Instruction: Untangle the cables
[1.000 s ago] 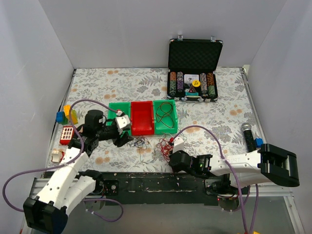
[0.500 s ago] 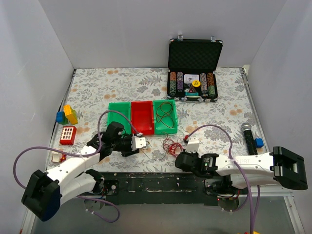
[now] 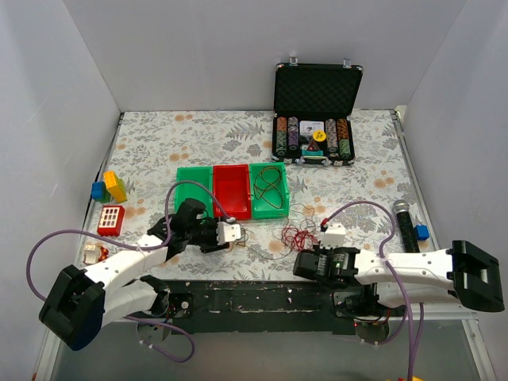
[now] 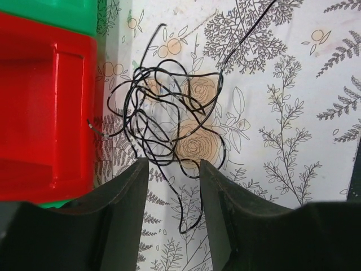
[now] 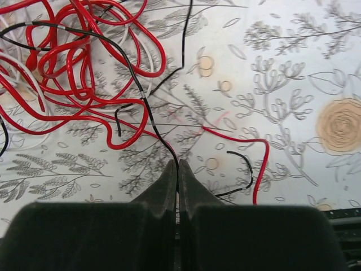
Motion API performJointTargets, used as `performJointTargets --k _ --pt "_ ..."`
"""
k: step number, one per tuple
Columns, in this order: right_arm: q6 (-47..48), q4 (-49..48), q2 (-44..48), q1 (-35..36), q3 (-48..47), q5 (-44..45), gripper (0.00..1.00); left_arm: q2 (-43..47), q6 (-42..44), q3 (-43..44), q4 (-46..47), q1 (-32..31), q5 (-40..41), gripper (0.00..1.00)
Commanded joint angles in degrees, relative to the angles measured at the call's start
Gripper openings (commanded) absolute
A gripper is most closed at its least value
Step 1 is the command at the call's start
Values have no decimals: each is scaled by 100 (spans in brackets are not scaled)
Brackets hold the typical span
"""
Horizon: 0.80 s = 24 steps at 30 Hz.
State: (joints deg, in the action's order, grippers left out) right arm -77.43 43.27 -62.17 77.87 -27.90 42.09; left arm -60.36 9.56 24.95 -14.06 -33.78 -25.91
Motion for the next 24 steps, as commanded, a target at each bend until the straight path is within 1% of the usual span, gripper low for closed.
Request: performJointTargets --k 1,3,6,7,9,11,14,16,18,21,24 --pt "-573 895 485 -114 -172 537 1 68 238 553 -717 -32 -185 44" --pt "-301 606 741 -140 -102 546 1 50 336 957 -1368 -32 -317 52" --pt "331 -36 935 -140 12 476 1 86 283 1450 -1765 -32 -537 54" --pt "508 -264 926 -149 47 433 1 103 222 1591 -1749 -32 -625 55" --pt "851 -572 821 -149 92 318 1 86 -93 1802 -1495 -32 -870 56" --pt "1036 -731 611 -149 83 239 1 -115 -436 1969 -1240 -93 -1239 56" --pt "1151 -828 294 -140 4 169 1 -581 -657 2102 -1020 -488 -1276 54" --pt "1204 -881 197 -131 -49 160 1 -696 -570 1936 -678 -725 -1171 53" --pt "1247 -978 214 -140 -31 151 1 -889 -299 1873 -606 -971 -987 51" --pt "1256 -1109 346 -149 56 151 1 -1302 -96 1961 -484 -1104 -828 49" --pt "1300 -1241 478 -131 118 98 1 -1601 54 1987 -115 -1210 -653 48"
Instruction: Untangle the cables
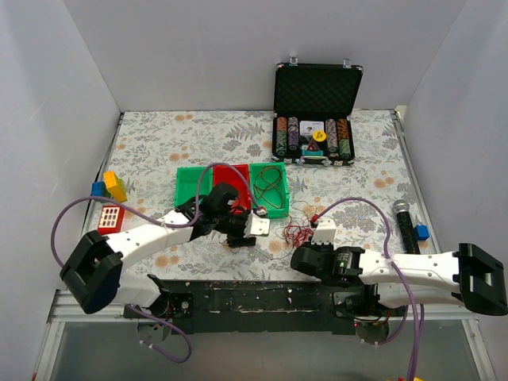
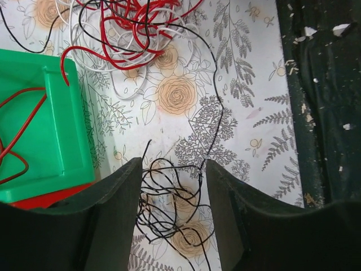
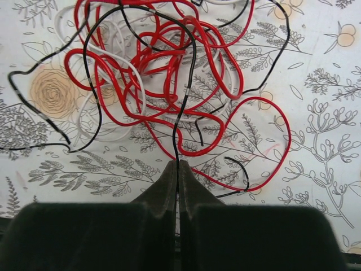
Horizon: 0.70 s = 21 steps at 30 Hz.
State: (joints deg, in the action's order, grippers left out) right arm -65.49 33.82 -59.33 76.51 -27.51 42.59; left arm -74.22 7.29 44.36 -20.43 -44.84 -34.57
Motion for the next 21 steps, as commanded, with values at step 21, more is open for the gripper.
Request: performJointTargets --k 21 --pt "388 -588 1028 4 439 -409 1 -1447 818 275 1129 -271 890 26"
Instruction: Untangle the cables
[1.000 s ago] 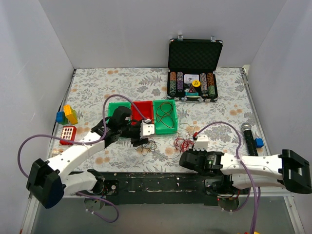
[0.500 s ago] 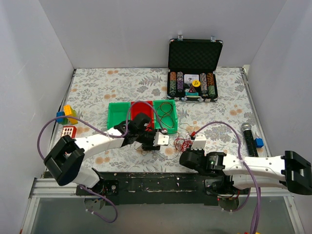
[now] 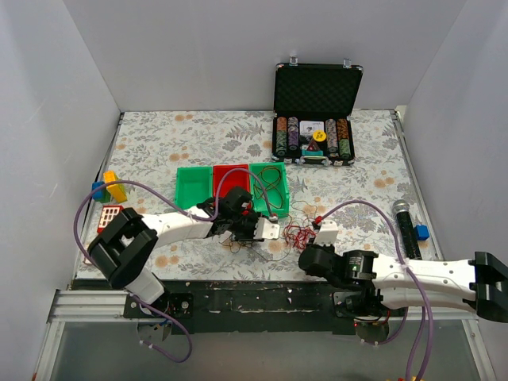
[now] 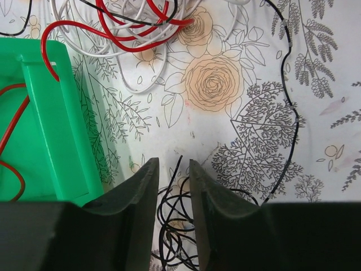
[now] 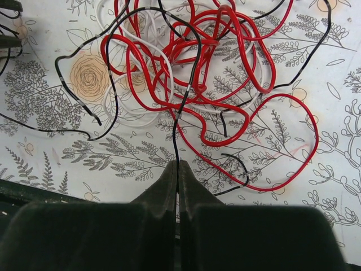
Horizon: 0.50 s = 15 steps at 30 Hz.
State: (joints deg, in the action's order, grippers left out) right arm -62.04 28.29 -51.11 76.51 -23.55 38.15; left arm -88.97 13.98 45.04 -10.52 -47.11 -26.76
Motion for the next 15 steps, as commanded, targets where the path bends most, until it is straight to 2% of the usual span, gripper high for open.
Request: performJointTargets --k 1,4,6,11,15 --pt "60 -8 233 -4 44 34 1 29 140 199 121 -35 127 22" --pt "104 27 312 -4 35 61 1 99 123 181 121 -35 136 7" --pt "148 18 347 -5 35 61 1 151 53 242 121 -35 189 1" --pt "254 -61 181 -5 9 70 1 669 -536 882 -291 -44 478 0" --pt "263 -96 -56 -4 -35 52 1 1223 -1036 1594 -739 -44 1119 0"
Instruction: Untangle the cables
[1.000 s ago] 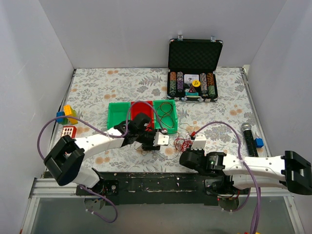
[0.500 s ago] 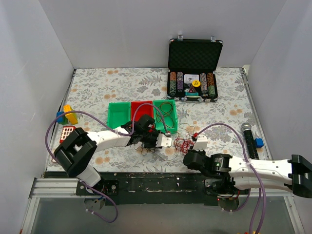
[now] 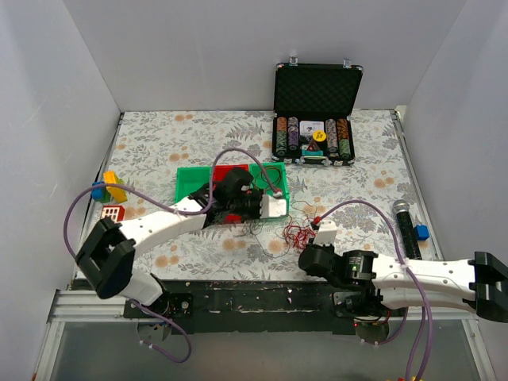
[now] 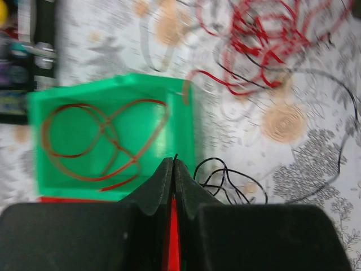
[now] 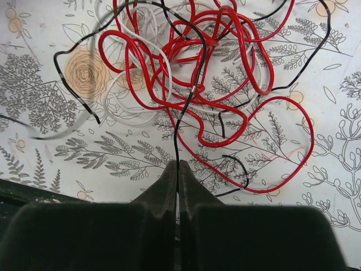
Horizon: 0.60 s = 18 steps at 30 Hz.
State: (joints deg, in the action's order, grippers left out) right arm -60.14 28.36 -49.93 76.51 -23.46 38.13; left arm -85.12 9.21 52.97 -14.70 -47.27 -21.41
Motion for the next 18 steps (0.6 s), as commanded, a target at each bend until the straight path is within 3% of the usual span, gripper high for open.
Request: performJointTargets --k 1,12,17,18 --pt "64 -120 -227 -5 -44 46 1 1005 -631 994 -497 -28 707 0" --pt "-147 64 -719 -5 26 -34 1 2851 -799 2015 -1281 -37 1472 0" --pt "220 504 -562 -5 -658 212 1 3317 -684 2095 -1403 -37 1561 0" --pt "431 469 -422 -5 -825 247 7 3379 -701 2068 -1491 -37 1535 0"
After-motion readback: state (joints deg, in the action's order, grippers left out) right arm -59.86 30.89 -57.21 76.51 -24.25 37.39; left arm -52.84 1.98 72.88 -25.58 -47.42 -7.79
